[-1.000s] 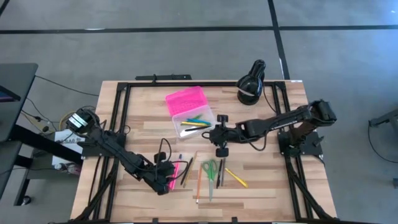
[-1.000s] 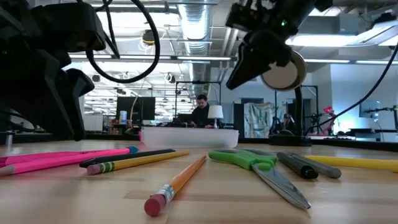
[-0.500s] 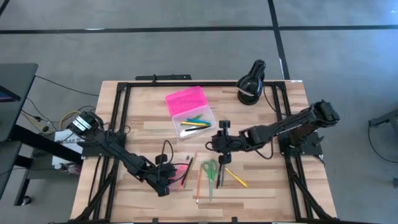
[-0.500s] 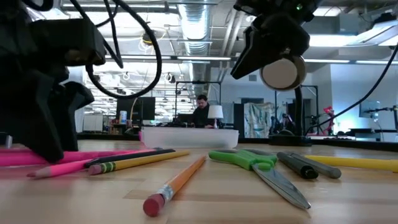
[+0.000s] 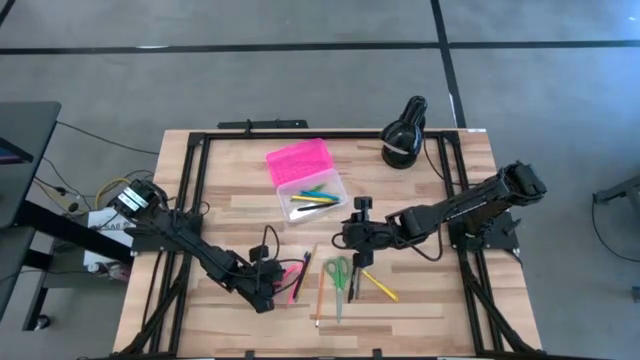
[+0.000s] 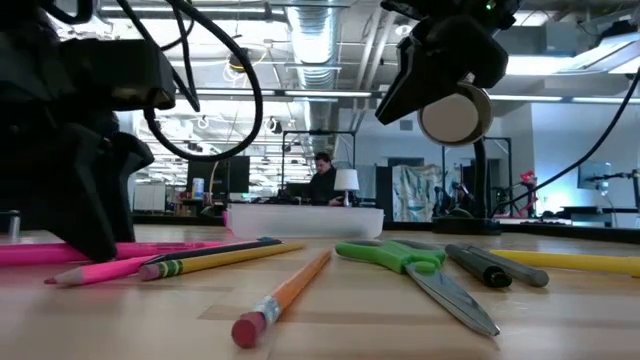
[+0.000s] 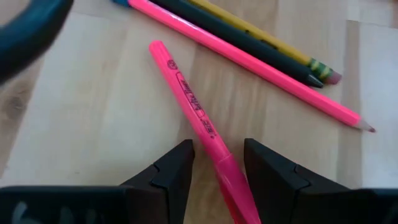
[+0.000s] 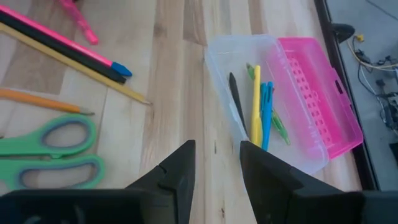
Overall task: Pick & place school supplies into a supply box
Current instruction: Put the pink pen into the pink supply box
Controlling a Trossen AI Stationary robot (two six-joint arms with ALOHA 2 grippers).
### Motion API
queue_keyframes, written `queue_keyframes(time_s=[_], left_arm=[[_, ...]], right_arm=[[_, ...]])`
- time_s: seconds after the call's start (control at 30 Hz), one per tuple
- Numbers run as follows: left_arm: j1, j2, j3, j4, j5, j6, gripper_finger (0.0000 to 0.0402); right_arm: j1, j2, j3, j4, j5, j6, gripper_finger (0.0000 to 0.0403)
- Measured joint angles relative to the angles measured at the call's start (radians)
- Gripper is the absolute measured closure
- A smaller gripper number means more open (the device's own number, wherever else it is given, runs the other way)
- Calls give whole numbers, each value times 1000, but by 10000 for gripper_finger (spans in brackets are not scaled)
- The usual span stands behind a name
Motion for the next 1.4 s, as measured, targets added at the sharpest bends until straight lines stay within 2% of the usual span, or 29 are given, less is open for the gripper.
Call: queue_keyframes(time_s=[0.13,0.27,0.57,0.97,1.17,1.4], left_arm=[[32,0,-1,-5,3,17,260],[59,0,-1,-17,30,33,264],[107,-1,2,-79,120,37,317],[158,-7,16,-161,237,81,359],[157,-4,64,-334,177,88,361],[156,5,97,-516,54,55,362]], right_arm=[[15,0,0,-20,3,23,283],[36,0,0,-55,57,48,283],[80,0,0,-170,128,141,283],[130,0,0,-233,129,210,283],[157,0,0,-234,128,218,283],[180,1,0,-256,129,257,283]])
